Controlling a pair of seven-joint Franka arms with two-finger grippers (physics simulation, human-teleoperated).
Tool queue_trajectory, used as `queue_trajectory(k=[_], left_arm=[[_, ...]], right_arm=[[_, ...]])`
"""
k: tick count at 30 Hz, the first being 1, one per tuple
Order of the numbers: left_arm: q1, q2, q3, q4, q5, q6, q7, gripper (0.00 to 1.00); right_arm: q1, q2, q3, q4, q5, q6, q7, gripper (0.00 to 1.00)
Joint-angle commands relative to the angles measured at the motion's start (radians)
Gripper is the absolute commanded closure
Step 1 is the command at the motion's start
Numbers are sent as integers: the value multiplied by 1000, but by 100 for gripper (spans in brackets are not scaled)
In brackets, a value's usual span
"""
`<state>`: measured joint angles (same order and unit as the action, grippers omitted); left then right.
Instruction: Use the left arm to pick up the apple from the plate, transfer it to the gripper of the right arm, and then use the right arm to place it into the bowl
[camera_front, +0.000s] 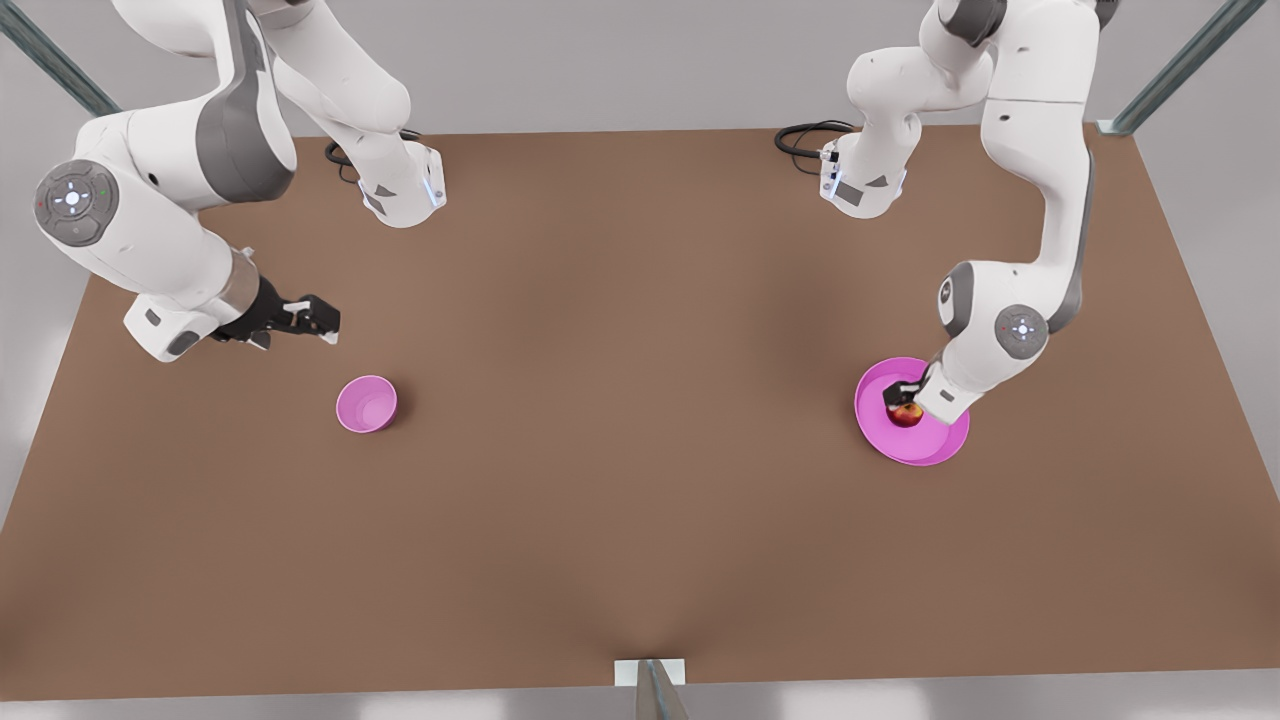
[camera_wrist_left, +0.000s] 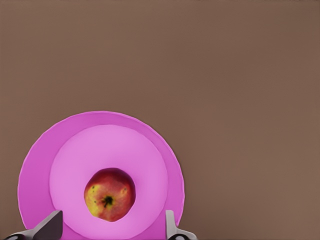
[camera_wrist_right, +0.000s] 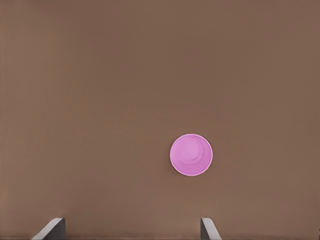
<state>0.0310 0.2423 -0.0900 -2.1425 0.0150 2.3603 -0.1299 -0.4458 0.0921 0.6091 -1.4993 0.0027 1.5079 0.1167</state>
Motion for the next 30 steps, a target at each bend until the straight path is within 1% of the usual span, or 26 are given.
queue_trajectory(k=[1,2,3,4,5,6,17,29,30], left_arm=[[12,9,1,-4,2,80,4,0],[17,15,1,-5,2,80,16,0],[20,20,0,-14,2,79,16,0],[20,26,1,-16,2,79,18,0],[21,34,1,-22,2,79,19,0],[21,43,1,-28,2,79,19,0],[30,118,1,-30,3,82,19,0],[47,196,0,0,5,109,19,0],[47,201,0,0,5,109,19,2]], right_arm=[[-24,-3,0,1,-3,-18,-94,0],[-30,-11,-9,2,-9,-18,-92,0],[79,-20,-153,17,-20,-15,-89,0],[290,-20,-399,17,-24,-15,-88,0],[465,-17,-610,17,-23,-3,-92,0],[478,-9,-626,16,-23,6,-92,0],[475,21,-631,21,-23,20,-92,0],[486,14,-618,33,-18,12,-78,0],[486,14,-620,34,-18,12,-78,0]])
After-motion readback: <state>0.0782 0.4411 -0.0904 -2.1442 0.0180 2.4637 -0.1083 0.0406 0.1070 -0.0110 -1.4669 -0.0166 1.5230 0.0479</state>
